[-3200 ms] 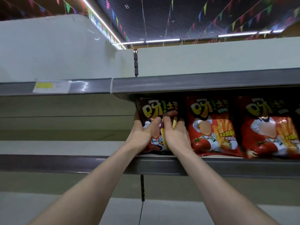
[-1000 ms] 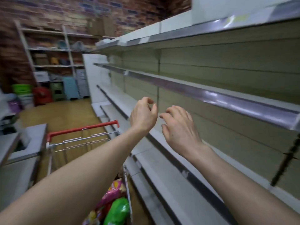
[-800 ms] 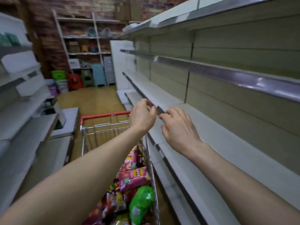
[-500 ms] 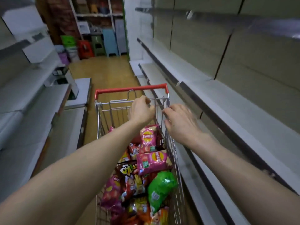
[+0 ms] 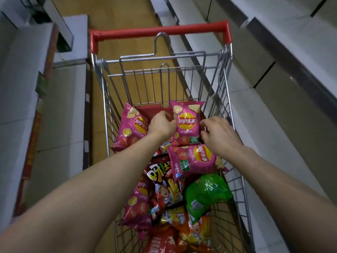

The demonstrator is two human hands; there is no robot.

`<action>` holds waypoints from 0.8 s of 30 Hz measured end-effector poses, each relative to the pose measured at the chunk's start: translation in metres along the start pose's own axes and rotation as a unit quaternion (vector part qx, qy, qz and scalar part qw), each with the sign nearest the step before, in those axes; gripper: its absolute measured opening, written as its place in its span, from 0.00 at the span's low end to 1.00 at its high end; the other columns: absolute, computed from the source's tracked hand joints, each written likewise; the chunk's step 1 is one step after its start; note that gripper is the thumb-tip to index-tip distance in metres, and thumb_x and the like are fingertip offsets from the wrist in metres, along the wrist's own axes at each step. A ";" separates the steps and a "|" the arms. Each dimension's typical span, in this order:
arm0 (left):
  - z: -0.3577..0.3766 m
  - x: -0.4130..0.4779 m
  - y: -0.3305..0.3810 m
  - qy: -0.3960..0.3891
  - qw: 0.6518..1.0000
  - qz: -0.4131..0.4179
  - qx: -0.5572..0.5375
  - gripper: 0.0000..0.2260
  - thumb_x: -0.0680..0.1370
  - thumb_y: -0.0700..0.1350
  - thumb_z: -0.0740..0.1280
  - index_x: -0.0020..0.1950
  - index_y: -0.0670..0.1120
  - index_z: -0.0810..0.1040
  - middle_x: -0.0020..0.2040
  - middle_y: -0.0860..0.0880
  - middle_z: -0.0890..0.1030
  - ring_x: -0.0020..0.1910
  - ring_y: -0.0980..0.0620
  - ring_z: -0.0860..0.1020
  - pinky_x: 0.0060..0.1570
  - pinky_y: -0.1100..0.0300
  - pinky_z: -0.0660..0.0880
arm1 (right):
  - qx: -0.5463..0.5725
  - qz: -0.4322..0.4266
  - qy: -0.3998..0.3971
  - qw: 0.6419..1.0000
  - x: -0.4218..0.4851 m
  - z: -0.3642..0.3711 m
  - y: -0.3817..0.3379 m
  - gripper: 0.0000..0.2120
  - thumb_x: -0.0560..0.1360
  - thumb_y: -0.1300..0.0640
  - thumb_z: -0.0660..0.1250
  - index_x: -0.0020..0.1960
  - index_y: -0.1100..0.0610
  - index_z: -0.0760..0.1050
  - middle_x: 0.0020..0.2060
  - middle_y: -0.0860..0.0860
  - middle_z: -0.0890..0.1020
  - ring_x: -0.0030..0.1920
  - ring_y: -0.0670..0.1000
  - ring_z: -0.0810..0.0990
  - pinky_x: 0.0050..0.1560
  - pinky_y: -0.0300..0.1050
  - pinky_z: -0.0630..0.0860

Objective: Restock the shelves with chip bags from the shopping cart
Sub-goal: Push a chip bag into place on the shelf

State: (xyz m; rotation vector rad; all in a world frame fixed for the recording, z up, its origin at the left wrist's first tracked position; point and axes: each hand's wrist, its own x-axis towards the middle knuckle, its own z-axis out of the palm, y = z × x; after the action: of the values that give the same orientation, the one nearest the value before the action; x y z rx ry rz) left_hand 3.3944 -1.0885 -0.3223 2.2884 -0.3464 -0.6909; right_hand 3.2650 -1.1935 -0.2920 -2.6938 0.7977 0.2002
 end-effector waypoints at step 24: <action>0.042 0.094 -0.048 -0.229 0.926 -0.139 -0.266 0.31 0.70 0.56 0.75 0.68 0.42 0.73 0.56 0.46 0.82 0.51 0.49 0.83 0.49 0.56 0.80 | 0.402 0.216 -0.084 0.886 0.097 0.078 0.015 0.21 0.74 0.37 0.66 0.56 0.51 0.76 0.49 0.50 0.83 0.48 0.53 0.83 0.52 0.52 0.80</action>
State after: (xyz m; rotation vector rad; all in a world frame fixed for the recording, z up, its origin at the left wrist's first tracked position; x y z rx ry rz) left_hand 3.4497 -1.1177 -0.4167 1.6538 -0.0258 -1.2963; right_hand 3.3344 -1.2272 -0.3904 -1.6814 1.1123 0.1527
